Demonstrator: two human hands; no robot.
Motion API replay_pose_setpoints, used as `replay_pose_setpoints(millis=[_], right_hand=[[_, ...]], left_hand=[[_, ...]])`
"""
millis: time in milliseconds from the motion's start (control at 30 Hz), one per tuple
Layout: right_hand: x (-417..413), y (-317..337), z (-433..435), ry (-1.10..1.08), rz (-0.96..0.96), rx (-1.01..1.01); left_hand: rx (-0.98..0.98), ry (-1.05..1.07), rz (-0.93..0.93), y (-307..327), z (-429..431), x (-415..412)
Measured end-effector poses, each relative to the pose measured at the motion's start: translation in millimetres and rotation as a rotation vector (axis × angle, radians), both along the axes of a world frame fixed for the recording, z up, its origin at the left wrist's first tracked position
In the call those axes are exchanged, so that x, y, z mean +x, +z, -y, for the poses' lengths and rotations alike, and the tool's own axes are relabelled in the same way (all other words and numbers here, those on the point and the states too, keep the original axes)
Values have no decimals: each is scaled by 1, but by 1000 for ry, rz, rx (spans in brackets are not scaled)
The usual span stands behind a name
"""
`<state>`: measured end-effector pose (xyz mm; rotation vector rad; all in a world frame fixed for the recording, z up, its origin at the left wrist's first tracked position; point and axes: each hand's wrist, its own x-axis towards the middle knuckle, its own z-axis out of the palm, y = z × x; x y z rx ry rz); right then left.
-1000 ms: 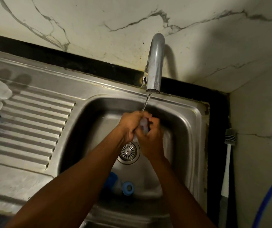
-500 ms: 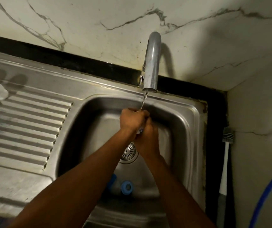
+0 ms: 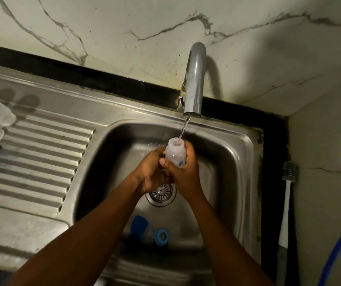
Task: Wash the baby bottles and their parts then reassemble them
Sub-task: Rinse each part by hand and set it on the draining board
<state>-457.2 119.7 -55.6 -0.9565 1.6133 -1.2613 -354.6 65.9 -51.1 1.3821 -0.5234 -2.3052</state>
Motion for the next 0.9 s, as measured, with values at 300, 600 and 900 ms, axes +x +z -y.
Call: replay_pose_setpoints(millis=[300, 600, 900], right_hand=[[-11, -12, 5, -11, -413, 18], [9, -35, 8, -30, -537, 187], [7, -45, 23, 42, -516, 313]], left_hand=[[-74, 157, 120, 1, 5, 4], [-47, 146, 422, -17, -8, 21], [-30, 142, 465, -26, -15, 21]])
